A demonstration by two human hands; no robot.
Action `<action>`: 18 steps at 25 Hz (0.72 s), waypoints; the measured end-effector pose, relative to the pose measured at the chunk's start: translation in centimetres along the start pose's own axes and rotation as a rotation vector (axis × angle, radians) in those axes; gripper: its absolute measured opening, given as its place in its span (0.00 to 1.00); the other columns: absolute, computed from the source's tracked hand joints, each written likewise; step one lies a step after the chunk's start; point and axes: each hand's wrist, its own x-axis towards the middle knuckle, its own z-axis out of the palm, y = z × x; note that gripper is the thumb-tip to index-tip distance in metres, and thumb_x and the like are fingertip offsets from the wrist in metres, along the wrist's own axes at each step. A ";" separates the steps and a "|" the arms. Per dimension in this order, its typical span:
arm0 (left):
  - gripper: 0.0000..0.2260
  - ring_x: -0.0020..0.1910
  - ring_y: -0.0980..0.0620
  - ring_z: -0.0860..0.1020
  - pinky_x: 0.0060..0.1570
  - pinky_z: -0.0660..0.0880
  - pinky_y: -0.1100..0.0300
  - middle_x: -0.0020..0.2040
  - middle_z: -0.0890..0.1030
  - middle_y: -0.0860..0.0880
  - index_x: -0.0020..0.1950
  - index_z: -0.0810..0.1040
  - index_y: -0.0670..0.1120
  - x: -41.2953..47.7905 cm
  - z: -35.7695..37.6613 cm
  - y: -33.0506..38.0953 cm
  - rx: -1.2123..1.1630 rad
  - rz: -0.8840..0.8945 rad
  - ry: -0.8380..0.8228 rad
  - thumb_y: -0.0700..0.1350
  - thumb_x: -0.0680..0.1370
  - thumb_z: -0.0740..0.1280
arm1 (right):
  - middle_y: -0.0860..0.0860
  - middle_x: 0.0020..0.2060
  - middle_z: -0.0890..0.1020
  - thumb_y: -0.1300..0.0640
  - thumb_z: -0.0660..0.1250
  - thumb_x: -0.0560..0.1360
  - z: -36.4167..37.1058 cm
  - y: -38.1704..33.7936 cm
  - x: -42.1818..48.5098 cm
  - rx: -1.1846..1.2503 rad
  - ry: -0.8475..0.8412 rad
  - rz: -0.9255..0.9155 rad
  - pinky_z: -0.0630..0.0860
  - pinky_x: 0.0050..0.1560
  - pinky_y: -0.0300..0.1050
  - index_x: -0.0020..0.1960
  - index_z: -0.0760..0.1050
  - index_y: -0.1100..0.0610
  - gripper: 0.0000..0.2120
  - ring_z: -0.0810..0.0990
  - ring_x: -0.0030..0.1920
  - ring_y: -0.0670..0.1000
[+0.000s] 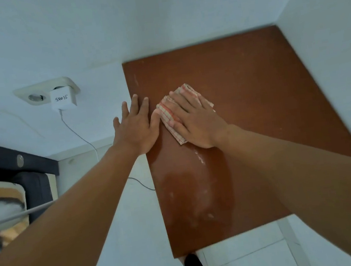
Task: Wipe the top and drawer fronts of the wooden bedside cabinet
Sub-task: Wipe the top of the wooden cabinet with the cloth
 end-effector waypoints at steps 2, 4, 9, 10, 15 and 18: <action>0.30 0.82 0.43 0.44 0.77 0.47 0.35 0.84 0.47 0.49 0.83 0.51 0.53 -2.9 1.1 1.1 0.010 -0.007 -0.015 0.64 0.83 0.43 | 0.48 0.85 0.45 0.39 0.45 0.85 0.7 -0.3 -4.3 0.009 -0.001 -0.004 0.42 0.82 0.61 0.84 0.44 0.45 0.30 0.37 0.83 0.51; 0.30 0.82 0.43 0.44 0.77 0.47 0.35 0.84 0.47 0.49 0.83 0.51 0.53 -6.0 2.0 2.1 0.008 -0.010 -0.031 0.64 0.83 0.43 | 0.48 0.85 0.45 0.40 0.47 0.86 1.7 -0.6 -8.8 0.018 -0.001 0.014 0.43 0.82 0.61 0.84 0.44 0.45 0.29 0.38 0.84 0.51; 0.29 0.82 0.44 0.43 0.78 0.46 0.35 0.84 0.47 0.49 0.83 0.52 0.53 -13.8 3.3 4.3 -0.049 -0.029 -0.028 0.63 0.84 0.44 | 0.53 0.82 0.62 0.46 0.50 0.85 5.7 -2.3 -20.6 -0.003 0.156 0.024 0.62 0.77 0.64 0.82 0.61 0.52 0.27 0.56 0.83 0.57; 0.29 0.82 0.44 0.43 0.78 0.46 0.35 0.84 0.47 0.49 0.83 0.52 0.53 -15.3 3.6 4.9 -0.048 -0.028 -0.024 0.63 0.84 0.44 | 0.54 0.80 0.65 0.49 0.52 0.86 6.5 -2.4 -23.0 0.004 0.199 0.024 0.65 0.76 0.63 0.81 0.64 0.54 0.25 0.59 0.82 0.58; 0.28 0.82 0.45 0.43 0.77 0.46 0.36 0.84 0.47 0.49 0.83 0.53 0.53 -19.9 4.5 7.0 -0.057 -0.021 -0.011 0.62 0.84 0.45 | 0.52 0.78 0.69 0.73 0.62 0.75 9.7 -1.8 -34.9 0.059 0.265 -0.029 0.76 0.68 0.61 0.78 0.68 0.55 0.33 0.64 0.80 0.55; 0.28 0.82 0.45 0.42 0.77 0.45 0.36 0.84 0.47 0.49 0.83 0.53 0.54 -20.8 5.0 7.9 -0.046 0.003 0.002 0.62 0.84 0.45 | 0.51 0.77 0.70 0.74 0.69 0.73 10.0 -0.8 -40.7 0.114 0.237 -0.047 0.82 0.61 0.56 0.77 0.70 0.55 0.35 0.68 0.78 0.53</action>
